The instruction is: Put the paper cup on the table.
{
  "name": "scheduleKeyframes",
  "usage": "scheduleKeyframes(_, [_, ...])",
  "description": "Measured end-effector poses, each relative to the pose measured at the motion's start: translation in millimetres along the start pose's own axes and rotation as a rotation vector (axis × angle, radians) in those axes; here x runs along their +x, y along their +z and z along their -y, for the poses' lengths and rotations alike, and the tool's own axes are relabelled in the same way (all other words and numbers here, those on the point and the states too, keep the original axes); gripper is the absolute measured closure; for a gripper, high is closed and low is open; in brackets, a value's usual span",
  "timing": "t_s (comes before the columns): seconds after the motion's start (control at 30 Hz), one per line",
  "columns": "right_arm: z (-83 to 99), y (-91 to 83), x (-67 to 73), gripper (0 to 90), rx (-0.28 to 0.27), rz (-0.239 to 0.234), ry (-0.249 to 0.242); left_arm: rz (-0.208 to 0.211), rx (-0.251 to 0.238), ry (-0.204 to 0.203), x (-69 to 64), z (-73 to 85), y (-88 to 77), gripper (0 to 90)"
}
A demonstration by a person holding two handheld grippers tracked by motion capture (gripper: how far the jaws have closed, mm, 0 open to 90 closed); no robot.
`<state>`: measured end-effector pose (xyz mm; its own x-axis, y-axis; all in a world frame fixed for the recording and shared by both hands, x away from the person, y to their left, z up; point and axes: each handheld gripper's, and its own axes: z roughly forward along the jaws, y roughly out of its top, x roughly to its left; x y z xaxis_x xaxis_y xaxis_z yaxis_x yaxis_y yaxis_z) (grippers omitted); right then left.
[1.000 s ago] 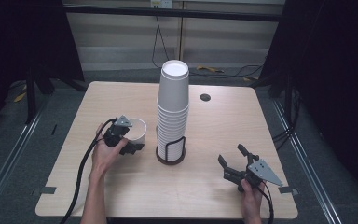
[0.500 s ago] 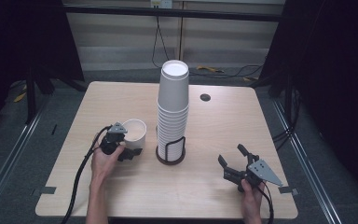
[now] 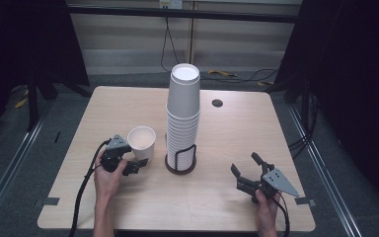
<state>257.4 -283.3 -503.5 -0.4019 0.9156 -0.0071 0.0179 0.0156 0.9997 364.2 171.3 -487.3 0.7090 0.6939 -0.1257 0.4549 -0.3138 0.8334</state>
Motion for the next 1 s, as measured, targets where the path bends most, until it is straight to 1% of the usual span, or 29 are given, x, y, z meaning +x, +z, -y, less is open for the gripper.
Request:
scheduleKeyframes(0.07, [0.1,0.2,-0.1,13.6,-0.003,-0.002,-0.001,-0.021,-0.019,0.009,-5.2,0.7,-4.9,15.6])
scheduleKeyframes(0.13, [0.0,0.0,0.1,13.6,0.0,0.001,0.001,-0.029,-0.051,0.0,-8.6,3.1,-8.8,15.6])
scheduleKeyframes(0.17, [0.1,0.1,0.0,13.6,-0.004,-0.001,-0.002,-0.031,-0.068,-0.012,-10.7,5.6,-10.2,15.6])
scheduleKeyframes(0.23, [0.1,-0.1,0.1,13.6,-0.003,-0.002,-0.001,-0.031,-0.076,-0.019,-12.4,9.6,-11.8,15.6])
scheduleKeyframes(0.27, [0.1,-0.1,0.2,13.6,-0.003,-0.002,-0.002,-0.045,-0.085,-0.018,-13.4,12.0,-12.9,15.7])
scheduleKeyframes(0.3, [0.1,-0.1,0.0,13.6,-0.003,-0.003,-0.001,-0.05,-0.098,-0.027,-14.3,14.7,-14.6,15.7])
scheduleKeyframes(0.33, [0.1,-0.1,0.1,13.6,-0.003,-0.003,-0.001,-0.036,-0.118,-0.044,-14.9,17.6,-16.8,15.7])
scheduleKeyframes(0.37, [0.1,-0.1,0.1,13.6,-0.003,-0.003,-0.001,-0.026,-0.142,-0.051,-15.5,20.6,-19.0,15.7])
scheduleKeyframes(0.4, [0.1,-0.1,0.0,13.6,-0.003,-0.003,0.0,-0.026,-0.161,-0.059,-16.4,23.4,-21.2,15.7])
scheduleKeyframes(0.43, [0.1,-0.1,0.0,13.6,-0.002,-0.003,-0.001,-0.042,-0.189,-0.071,-18.0,26.1,-23.3,15.7])
scheduleKeyframes(0.47, [0.0,0.0,-0.1,13.6,-0.003,-0.003,-0.001,-0.048,-0.202,-0.067,-19.6,27.2,-24.4,15.6])
scheduleKeyframes(0.53, [0.0,0.0,0.0,13.6,-0.002,-0.004,0.0,-0.074,-0.241,-0.06,-26.3,29.6,-26.2,15.6])
scheduleKeyframes(0.57, [0.1,-0.1,0.0,13.6,-0.002,-0.003,0.0,-0.074,-0.253,-0.061,-28.3,30.5,-26.4,15.6])
scheduleKeyframes(0.63, [0.1,-0.1,0.0,13.6,-0.002,-0.003,0.0,-0.045,-0.298,-0.085,-34.1,32.4,-26.5,15.5])
scheduleKeyframes(0.67, [0.1,-0.1,0.0,13.6,-0.002,-0.004,0.0,-0.031,-0.32,-0.081,-38.5,32.9,-26.2,15.5])
scheduleKeyframes(0.73, [0.1,-0.1,0.0,13.6,-0.002,-0.003,0.0,-0.068,-0.31,-0.027,-48.7,31.7,-23.6,15.5])
scheduleKeyframes(0.8, [0.1,-0.1,0.0,13.6,-0.002,-0.003,-0.001,-0.023,-0.318,-0.002,-56.3,30.0,-19.1,15.3])
scheduleKeyframes(0.83, [0.0,-0.1,0.0,13.6,-0.002,-0.003,0.0,-0.048,-0.298,0.044,-61.8,29.2,-16.9,15.9])
scheduleKeyframes(0.87, [0.0,0.0,0.0,13.6,-0.002,-0.003,0.0,-0.076,-0.297,0.069,-67.2,28.8,-15.0,15.2])
scheduleKeyframes(0.9, [0.1,-0.1,0.0,13.6,-0.002,-0.003,0.0,-0.039,-0.317,0.059,-70.5,28.5,-12.8,15.4])
scheduleKeyframes(0.93, [0.1,-0.1,0.0,13.6,-0.002,-0.003,0.0,-0.011,-0.328,0.052,-74.6,28.6,-11.2,15.5])
scheduleKeyframes(1.0, [0.1,0.0,0.0,13.6,-0.002,-0.004,0.0,-0.023,-0.34,0.09,-83.8,28.0,-7.8,15.3])
